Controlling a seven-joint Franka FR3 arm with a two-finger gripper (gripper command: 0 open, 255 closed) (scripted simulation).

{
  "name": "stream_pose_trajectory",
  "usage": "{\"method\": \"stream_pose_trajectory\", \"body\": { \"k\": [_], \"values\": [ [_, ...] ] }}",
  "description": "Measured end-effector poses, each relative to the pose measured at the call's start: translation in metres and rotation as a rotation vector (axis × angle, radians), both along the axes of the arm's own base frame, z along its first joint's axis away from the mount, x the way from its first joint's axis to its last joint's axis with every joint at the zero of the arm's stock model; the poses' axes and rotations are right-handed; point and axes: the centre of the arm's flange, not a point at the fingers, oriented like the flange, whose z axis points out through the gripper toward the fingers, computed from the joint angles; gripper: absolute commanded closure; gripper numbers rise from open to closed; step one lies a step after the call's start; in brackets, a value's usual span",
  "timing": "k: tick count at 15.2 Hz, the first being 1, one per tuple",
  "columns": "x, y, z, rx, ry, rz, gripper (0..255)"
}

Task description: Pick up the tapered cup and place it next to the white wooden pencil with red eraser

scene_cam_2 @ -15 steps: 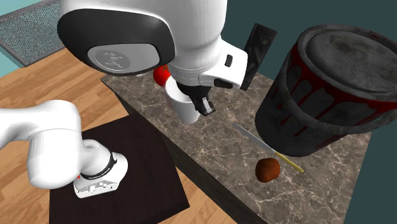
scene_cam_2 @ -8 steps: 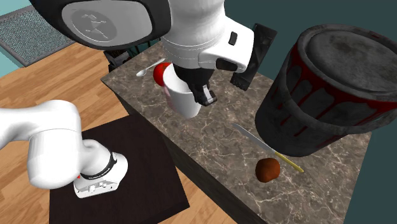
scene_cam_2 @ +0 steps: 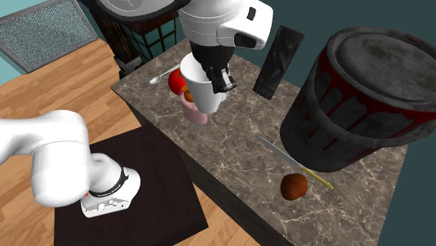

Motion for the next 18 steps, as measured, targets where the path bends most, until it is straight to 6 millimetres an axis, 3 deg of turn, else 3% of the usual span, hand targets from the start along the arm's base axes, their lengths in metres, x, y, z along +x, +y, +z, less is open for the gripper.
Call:
{"method": "stream_pose_trajectory", "body": {
  "k": [18],
  "values": [
    [0.095,0.211,-0.055,-0.001,0.000,0.000,255]
  ]
}}
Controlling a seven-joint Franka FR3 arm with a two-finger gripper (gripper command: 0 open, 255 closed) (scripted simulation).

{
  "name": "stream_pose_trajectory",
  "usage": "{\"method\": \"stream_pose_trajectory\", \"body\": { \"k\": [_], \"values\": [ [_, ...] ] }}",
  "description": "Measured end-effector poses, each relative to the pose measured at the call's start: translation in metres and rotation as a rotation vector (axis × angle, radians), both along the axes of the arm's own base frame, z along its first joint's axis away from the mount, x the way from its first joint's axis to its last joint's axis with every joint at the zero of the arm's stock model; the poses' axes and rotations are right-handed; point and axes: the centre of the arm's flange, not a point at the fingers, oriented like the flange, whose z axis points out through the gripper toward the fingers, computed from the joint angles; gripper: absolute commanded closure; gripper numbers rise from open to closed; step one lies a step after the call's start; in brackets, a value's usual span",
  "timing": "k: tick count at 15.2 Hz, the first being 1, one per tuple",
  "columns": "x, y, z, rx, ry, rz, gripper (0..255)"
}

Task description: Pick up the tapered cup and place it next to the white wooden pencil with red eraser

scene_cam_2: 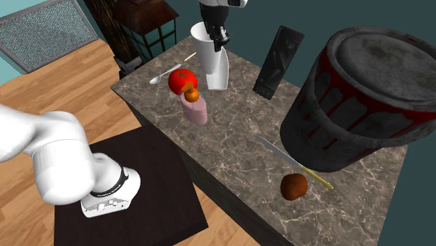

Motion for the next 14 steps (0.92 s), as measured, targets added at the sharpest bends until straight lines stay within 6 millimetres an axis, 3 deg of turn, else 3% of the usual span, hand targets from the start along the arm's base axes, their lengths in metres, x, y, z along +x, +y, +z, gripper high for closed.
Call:
{"method": "stream_pose_trajectory", "body": {
  "k": [14],
  "values": [
    [0.072,0.164,-0.045,0.000,0.000,0.001,255]
  ]
}}
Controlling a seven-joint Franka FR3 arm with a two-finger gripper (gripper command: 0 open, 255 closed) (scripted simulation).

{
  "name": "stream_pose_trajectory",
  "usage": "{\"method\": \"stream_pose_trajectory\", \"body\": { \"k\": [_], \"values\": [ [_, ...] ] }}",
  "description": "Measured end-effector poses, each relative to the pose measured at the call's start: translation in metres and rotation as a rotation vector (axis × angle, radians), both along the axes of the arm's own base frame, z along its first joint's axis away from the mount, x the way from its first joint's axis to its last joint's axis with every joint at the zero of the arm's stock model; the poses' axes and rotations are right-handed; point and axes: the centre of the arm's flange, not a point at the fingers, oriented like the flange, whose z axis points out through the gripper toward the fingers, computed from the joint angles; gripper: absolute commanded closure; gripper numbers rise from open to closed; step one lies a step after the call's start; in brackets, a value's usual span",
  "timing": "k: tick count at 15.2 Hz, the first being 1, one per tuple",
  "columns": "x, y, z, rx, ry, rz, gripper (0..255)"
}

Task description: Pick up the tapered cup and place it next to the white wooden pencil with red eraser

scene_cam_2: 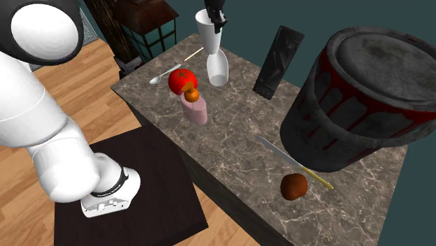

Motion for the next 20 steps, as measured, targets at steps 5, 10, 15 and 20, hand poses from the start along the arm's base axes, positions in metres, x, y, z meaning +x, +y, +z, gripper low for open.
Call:
{"method": "stream_pose_trajectory", "body": {
  "k": [5,10,15,20],
  "values": [
    [0.020,0.063,-0.012,0.001,0.000,0.001,255],
    [0.051,0.121,-0.025,0.001,0.000,0.000,255],
    [0.074,0.170,-0.044,0.000,0.002,0.000,255],
    [0.076,0.174,-0.069,0.000,0.001,-0.001,255]
  ]
}}
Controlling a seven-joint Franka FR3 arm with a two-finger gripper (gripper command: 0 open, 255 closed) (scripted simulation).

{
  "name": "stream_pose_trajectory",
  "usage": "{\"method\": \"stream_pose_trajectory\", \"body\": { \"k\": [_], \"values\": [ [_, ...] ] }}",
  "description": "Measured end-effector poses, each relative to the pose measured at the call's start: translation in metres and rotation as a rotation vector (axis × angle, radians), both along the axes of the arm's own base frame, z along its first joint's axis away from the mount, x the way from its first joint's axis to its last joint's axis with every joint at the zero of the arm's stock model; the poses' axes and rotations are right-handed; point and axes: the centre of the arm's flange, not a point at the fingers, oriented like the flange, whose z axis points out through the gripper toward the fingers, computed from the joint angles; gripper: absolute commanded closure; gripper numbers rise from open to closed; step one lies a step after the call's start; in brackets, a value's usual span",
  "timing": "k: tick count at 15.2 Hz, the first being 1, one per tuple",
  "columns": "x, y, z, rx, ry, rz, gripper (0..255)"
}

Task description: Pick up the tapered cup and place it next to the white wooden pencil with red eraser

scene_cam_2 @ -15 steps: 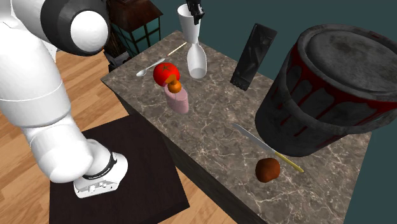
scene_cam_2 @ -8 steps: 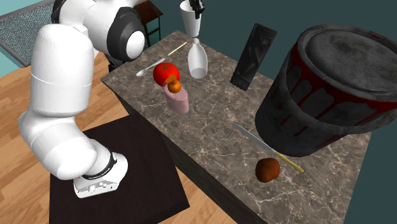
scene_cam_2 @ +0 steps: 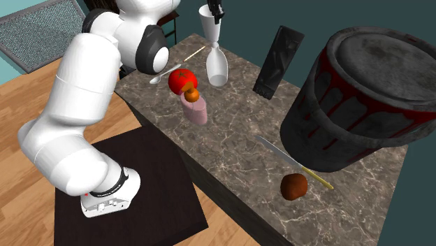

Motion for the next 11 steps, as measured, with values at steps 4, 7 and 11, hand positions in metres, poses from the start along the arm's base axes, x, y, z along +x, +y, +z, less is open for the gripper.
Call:
{"method": "stream_pose_trajectory", "body": {
  "k": [4,7,11],
  "values": [
    [-0.002,0.000,-0.020,0.000,0.000,0.000,255],
    [-0.001,0.000,-0.035,0.000,0.000,0.000,255],
    [-0.002,0.000,-0.038,0.001,-0.001,0.000,255]
  ]
}}
